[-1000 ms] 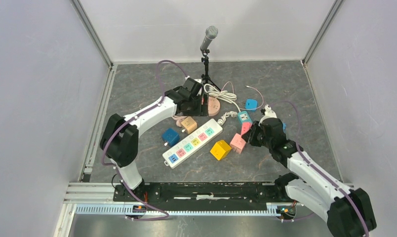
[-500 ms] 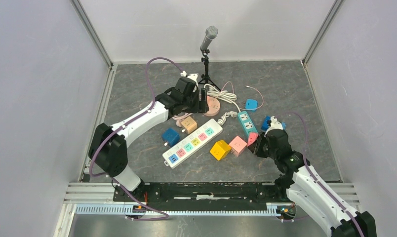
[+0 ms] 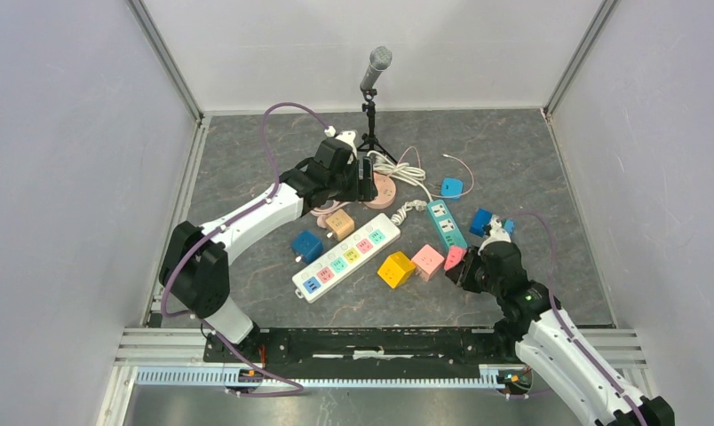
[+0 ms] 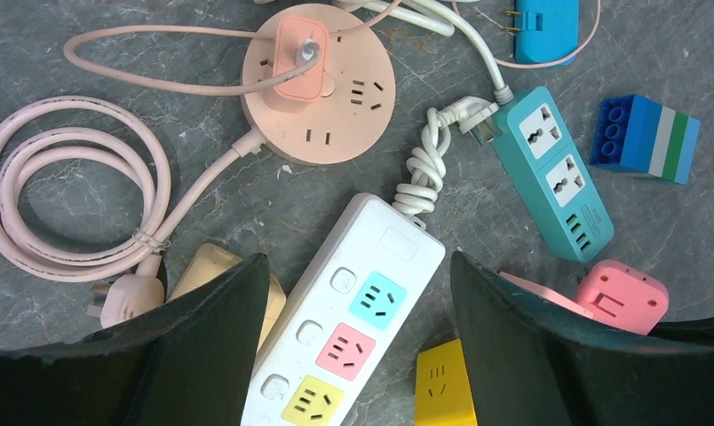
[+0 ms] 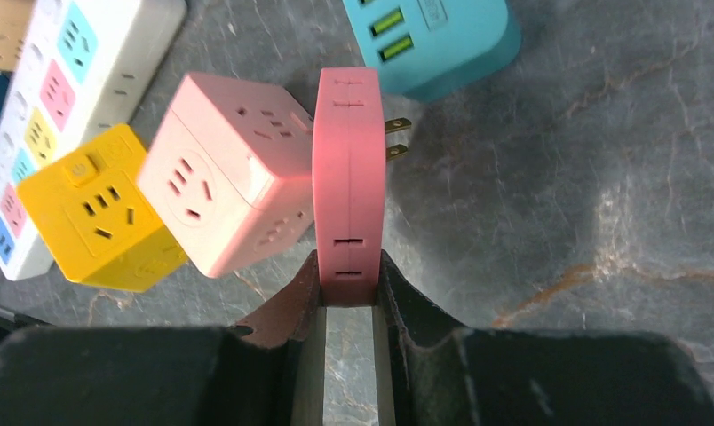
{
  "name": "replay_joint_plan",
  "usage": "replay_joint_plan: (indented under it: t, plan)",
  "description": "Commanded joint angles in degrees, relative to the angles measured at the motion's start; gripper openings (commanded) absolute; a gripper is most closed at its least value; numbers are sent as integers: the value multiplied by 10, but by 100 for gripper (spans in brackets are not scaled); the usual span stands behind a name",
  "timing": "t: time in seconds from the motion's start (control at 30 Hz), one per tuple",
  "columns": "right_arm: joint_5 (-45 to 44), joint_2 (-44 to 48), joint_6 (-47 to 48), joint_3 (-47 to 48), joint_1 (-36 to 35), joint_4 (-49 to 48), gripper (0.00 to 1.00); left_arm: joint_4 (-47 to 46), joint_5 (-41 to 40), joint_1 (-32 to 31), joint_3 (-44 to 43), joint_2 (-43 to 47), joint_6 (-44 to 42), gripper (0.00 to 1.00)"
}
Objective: Pull the plug off the socket
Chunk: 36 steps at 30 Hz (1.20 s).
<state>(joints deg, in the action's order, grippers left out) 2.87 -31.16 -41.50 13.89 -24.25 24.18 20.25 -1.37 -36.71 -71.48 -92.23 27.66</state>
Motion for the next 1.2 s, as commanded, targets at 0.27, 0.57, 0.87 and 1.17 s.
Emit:
replay_joint_plan:
  t: [0.27, 0.57, 0.87, 1.17]
  plan:
    - [33, -14, 29, 36, -1, 98, 0, -31, -7, 1, 6, 12, -22, 81]
    - [5, -16, 2, -4, -1, 73, 61, -65, -31, 1, 18, 1, -27, 82]
    - [-127, 11, 9, 58, -1, 117, 82, -94, -44, 0, 14, -21, -36, 82]
    - [-115, 0, 91, 139, -1, -8, 82, -121, -58, -10, 5, -50, -70, 83]
